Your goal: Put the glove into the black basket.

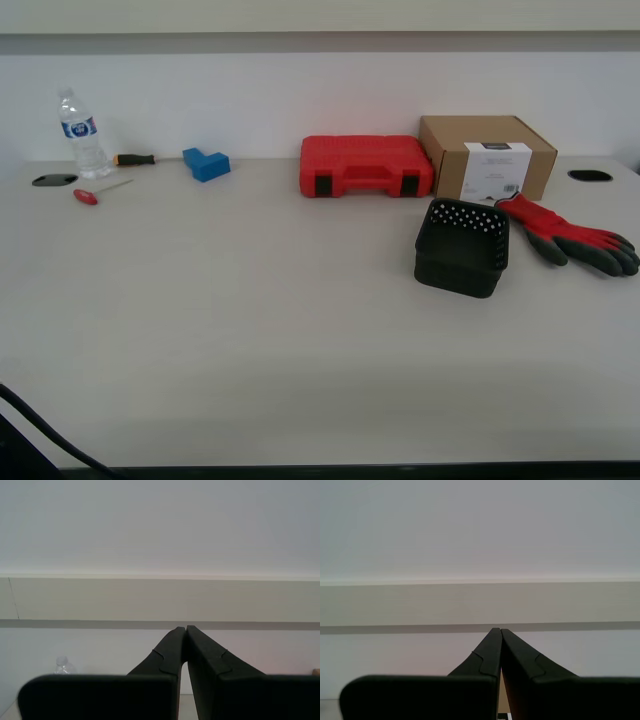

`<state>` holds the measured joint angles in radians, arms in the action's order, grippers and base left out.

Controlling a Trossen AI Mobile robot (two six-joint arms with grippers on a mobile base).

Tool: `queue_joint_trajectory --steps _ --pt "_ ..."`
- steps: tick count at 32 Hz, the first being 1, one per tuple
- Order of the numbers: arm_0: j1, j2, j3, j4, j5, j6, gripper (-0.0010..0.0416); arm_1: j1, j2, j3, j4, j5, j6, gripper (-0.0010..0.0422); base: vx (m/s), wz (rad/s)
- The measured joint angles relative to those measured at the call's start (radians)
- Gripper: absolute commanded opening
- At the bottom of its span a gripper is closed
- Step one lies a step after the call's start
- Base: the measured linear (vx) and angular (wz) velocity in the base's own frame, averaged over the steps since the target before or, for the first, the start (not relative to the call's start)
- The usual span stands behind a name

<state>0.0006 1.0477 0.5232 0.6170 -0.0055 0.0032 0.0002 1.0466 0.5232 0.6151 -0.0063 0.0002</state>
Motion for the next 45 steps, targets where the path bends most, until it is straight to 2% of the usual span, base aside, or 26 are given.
queue_joint_trajectory --steps 5,6,9,10,11,13,15,17,21,25,28,33,37,38,39,40,41,45 --pt "0.0 0.012 0.0 0.001 0.0 -0.005 0.0001 0.0 0.0 0.0 0.0 0.0 0.0 0.0 0.0 0.0" --pt "-0.001 0.014 0.0 -0.01 0.0 -0.019 0.0001 0.0 0.0 0.0 0.0 0.0 0.0 0.0 0.0 0.0" --pt "-0.002 0.014 0.0 -0.043 0.012 -0.098 0.0001 0.0 0.0 0.0 -0.001 0.0 0.0 0.0 0.0 0.0" --pt "-0.003 0.014 0.0 -0.064 0.051 -0.153 0.0001 0.0 0.0 0.0 0.0 0.0 0.0 0.0 0.0 0.0" --pt "-0.007 0.014 0.0 -0.08 0.084 -0.174 0.0001 0.0 0.0 0.0 0.0 0.0 0.0 0.0 0.0 0.0" --pt "-0.02 0.02 0.0 -0.108 0.15 -0.187 0.0001 0.0 0.0 0.0 0.0 0.0 0.0 0.0 0.0 0.0" --pt "-0.052 0.029 0.0 -0.126 0.177 -0.186 0.0001 0.0 0.0 0.0 0.0 0.0 0.0 0.0 0.0 0.0" --pt "-0.083 0.042 0.0 -0.147 0.18 -0.177 0.0001 0.0 0.0 0.0 0.0 0.0 0.0 0.0 0.0 0.0" --pt "-0.189 0.123 0.001 -0.161 0.179 -0.117 0.0001 0.0 0.0 0.0 -0.001 0.0 0.0 0.0 0.0 0.0" --pt "-0.256 0.225 0.004 -0.148 0.18 -0.095 0.0001 0.0 0.0 0.0 -0.001 0.0 0.0 0.0 0.0 0.0" --pt "-0.275 0.298 0.028 -0.155 0.179 -0.066 0.0001 0.0 0.0 0.0 -0.001 0.0 0.0 0.0 0.0 0.0" --pt "-0.277 0.466 0.138 -0.273 0.177 -0.058 0.0001 0.0 0.0 0.0 -0.003 0.0 0.0 0.0 0.0 0.0" --pt "-0.276 0.65 0.263 -0.358 0.155 -0.055 0.0001 0.0 0.0 0.0 -0.003 0.0 0.0 0.0 0.0 0.0" --pt "-0.275 0.724 0.326 -0.441 0.152 -0.052 0.0001 0.0 0.0 0.0 -0.004 0.0 0.0 0.0 0.0 0.0" --pt "-0.275 0.757 0.354 -0.451 0.149 -0.051 0.0001 0.0 0.0 0.0 -0.005 0.0 0.0 0.0 0.0 0.0" --pt "-0.275 0.789 0.38 -0.468 0.132 -0.048 0.0001 0.0 0.0 0.0 -0.004 0.0 0.0 0.0 0.0 0.0" --pt "-0.275 0.856 0.436 -0.522 0.094 -0.035 0.0001 0.0 0.0 0.0 -0.005 0.0 0.0 0.0 0.0 0.0" --pt "-0.272 0.986 0.533 -0.576 0.035 -0.01 0.0001 0.0 0.0 0.0 -0.005 0.0 0.0 0.0 0.0 0.0"
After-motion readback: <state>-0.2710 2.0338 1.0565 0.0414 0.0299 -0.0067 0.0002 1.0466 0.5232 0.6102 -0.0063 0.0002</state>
